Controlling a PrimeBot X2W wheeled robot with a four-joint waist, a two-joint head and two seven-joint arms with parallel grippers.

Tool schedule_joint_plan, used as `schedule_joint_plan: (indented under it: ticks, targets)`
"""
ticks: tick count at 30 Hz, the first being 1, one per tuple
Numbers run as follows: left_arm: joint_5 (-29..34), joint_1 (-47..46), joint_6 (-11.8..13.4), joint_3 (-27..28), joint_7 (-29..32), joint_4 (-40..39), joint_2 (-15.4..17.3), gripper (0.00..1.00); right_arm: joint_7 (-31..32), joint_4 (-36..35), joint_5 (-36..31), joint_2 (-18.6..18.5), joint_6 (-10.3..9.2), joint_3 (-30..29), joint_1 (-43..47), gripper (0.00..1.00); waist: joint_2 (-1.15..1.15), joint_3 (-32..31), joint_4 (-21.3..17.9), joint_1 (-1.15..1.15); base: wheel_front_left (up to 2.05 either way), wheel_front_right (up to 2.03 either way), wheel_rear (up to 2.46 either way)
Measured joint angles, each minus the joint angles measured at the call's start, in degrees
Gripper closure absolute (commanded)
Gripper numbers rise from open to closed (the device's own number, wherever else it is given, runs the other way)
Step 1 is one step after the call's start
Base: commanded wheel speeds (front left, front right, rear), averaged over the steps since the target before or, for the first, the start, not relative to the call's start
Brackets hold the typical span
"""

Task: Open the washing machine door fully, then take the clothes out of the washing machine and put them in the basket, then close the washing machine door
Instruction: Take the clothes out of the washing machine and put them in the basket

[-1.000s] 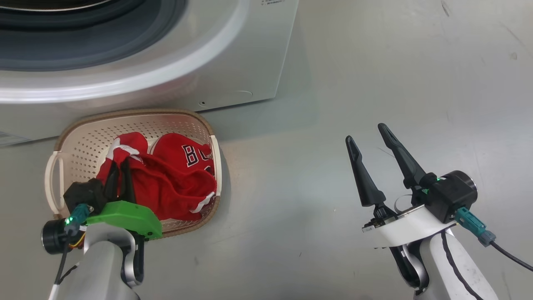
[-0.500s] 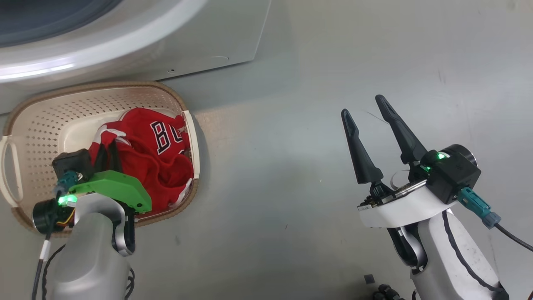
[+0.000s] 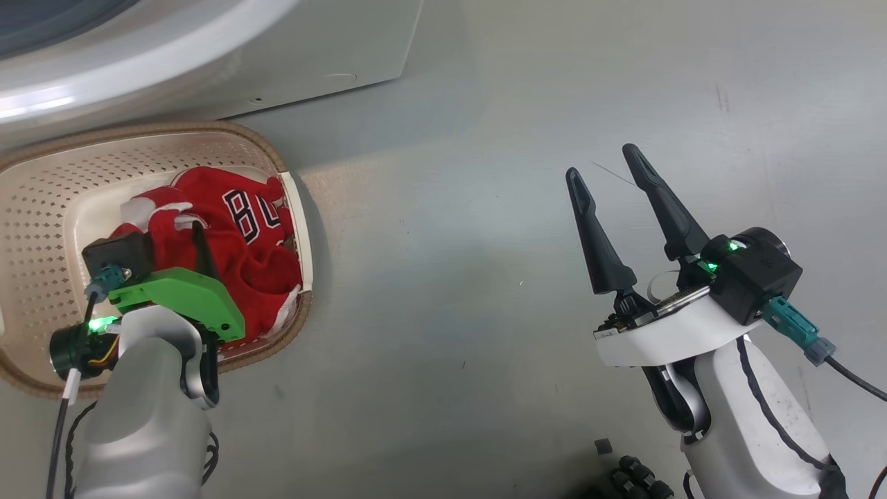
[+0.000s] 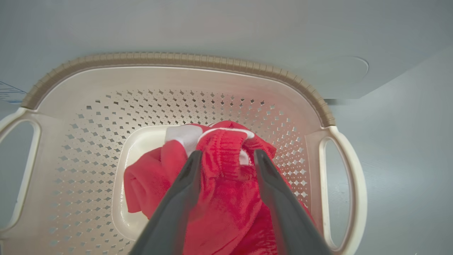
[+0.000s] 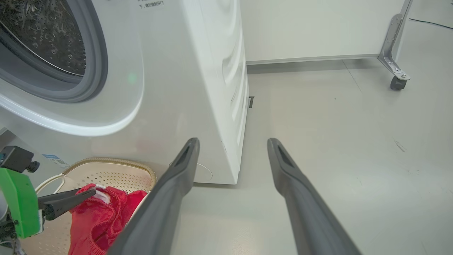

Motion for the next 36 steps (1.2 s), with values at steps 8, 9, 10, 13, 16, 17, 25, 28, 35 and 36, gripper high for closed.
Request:
schedule_joint_plan:
  ticks: [8,9,10,13,16,17,25,28,35,36]
  targets:
    - [0.02,-1.38,0.01,0.08,-1.41,2.11,0.02,0.0,0.0,0.38,0.3,0.0,0.0,0.01,-0.4,0.0,0.0,-0.45,-0.13,0.0,0.0,0.0,0.0]
    - [0.01,-1.38,0.01,0.23,-1.74,2.27,0.01,0.0,0.0,0.47,0.31,0.0,0.0,0.01,-0.52,0.0,0.0,-0.55,-0.13,0.0,0.0,0.0,0.0]
    - [0.01,-1.39,0.01,0.36,-2.09,2.41,0.02,0.0,0.0,0.65,0.31,0.0,0.0,0.01,-0.67,0.0,0.0,-0.68,-0.12,0.0,0.0,0.0,0.0]
    - [0.01,-1.38,-0.03,0.55,-2.64,3.0,0.01,0.0,0.0,1.22,0.31,0.01,0.0,-0.24,-1.09,0.0,0.0,-1.36,-0.08,0.0,0.0,0.0,0.0]
    - [0.01,-1.36,-0.33,0.55,-3.05,3.15,0.0,0.0,0.0,1.68,0.31,-0.01,0.0,-0.89,-1.09,0.0,0.0,-2.26,0.02,0.0,0.0,0.0,0.0]
    - [0.02,-1.32,-0.63,0.51,-3.12,3.16,0.01,0.0,0.0,1.89,0.31,-0.01,0.0,-1.22,-1.09,0.0,0.0,-2.6,0.07,0.0,0.0,0.0,0.0]
    - [0.09,-0.59,-1.64,0.25,-3.55,1.93,-0.08,0.0,0.0,3.25,0.29,-0.64,0.0,-4.45,-0.75,0.0,0.0,-5.91,0.85,0.0,0.0,0.0,0.0]
    - [0.73,0.31,-1.87,0.36,-3.54,-2.02,-0.16,0.0,0.0,3.6,0.19,-0.76,0.0,-5.43,0.06,0.0,0.0,-7.29,1.35,0.0,0.0,0.0,0.0]
    - [2.11,2.89,-2.58,-0.18,-3.55,-12.25,-0.25,0.0,0.0,4.55,-0.33,-0.91,0.0,-7.03,1.86,0.0,0.0,-11.24,3.12,0.0,0.0,0.0,0.0]
    - [2.12,3.57,-2.59,-0.58,-3.55,-13.38,-0.26,0.0,0.0,4.65,-0.38,-0.91,0.0,-7.12,2.16,0.0,0.0,-11.77,3.36,0.0,0.0,0.0,0.0]
